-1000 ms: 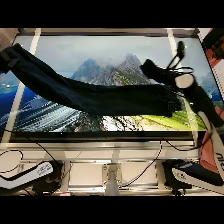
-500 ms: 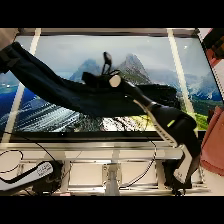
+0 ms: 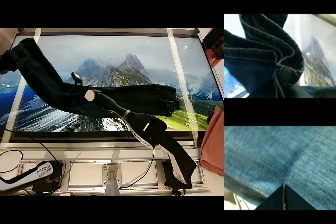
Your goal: Fold the clothes and pants, and hang the long-sleeved shirts on hangers.
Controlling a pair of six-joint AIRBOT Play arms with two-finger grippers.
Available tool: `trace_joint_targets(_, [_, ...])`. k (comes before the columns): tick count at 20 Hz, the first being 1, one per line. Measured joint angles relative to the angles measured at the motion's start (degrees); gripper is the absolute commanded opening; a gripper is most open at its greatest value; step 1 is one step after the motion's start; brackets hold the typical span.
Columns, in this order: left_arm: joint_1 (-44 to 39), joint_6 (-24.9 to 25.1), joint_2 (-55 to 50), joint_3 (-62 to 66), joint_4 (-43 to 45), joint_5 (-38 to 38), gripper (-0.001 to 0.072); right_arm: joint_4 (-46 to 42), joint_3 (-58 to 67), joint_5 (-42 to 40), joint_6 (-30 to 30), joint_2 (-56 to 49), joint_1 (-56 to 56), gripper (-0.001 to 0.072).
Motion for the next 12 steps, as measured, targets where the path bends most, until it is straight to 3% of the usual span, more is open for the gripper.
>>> trace_joint_targets(6, [-5.2,0.0,-4.7,-0.1,-0.1,-2.9,0.0028,-6.0,0.6,5.8,0.2,-0.5,-2.3,0.0041])
trace_joint_targets(12, [-12.0,-1.2,-7.4,-0.2,-0.1,-13.2,0.0028,-7.5,0.7,11.6,0.6,0.8,-12.5,0.0042])
